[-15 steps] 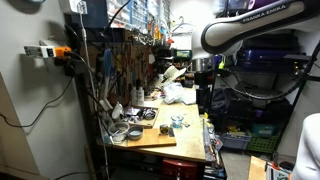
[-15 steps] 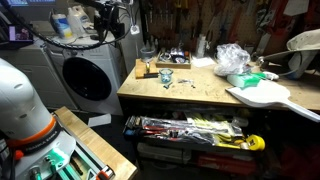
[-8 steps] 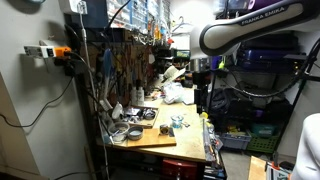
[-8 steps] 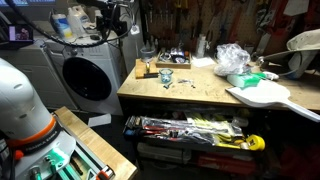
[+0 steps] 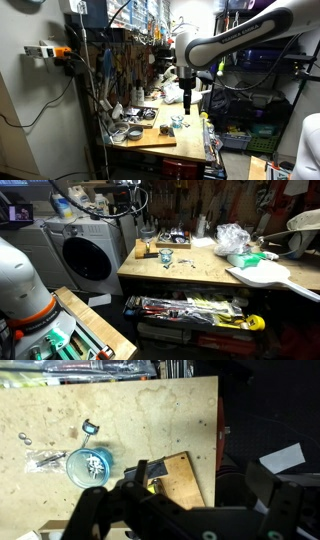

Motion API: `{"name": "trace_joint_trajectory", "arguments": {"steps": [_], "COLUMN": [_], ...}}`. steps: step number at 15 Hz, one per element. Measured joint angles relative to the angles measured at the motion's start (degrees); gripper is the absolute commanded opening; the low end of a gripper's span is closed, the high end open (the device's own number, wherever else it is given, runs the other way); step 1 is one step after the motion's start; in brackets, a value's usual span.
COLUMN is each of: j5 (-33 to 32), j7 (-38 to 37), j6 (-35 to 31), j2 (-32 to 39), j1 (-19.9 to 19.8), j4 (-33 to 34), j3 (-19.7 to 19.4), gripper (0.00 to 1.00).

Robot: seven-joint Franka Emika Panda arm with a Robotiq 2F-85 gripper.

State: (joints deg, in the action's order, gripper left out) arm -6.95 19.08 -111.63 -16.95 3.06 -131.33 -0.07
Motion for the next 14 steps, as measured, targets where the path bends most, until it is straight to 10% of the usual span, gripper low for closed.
{"name": "trace_joint_trajectory", "arguments": {"steps": [14], "j5": [8.04], "j7": [18.92], "j6": [-13.76], "j2": [17.72], "j1": [-0.85], "j4": [6.00], "j3": [-1.46], "gripper": [1.00]}}
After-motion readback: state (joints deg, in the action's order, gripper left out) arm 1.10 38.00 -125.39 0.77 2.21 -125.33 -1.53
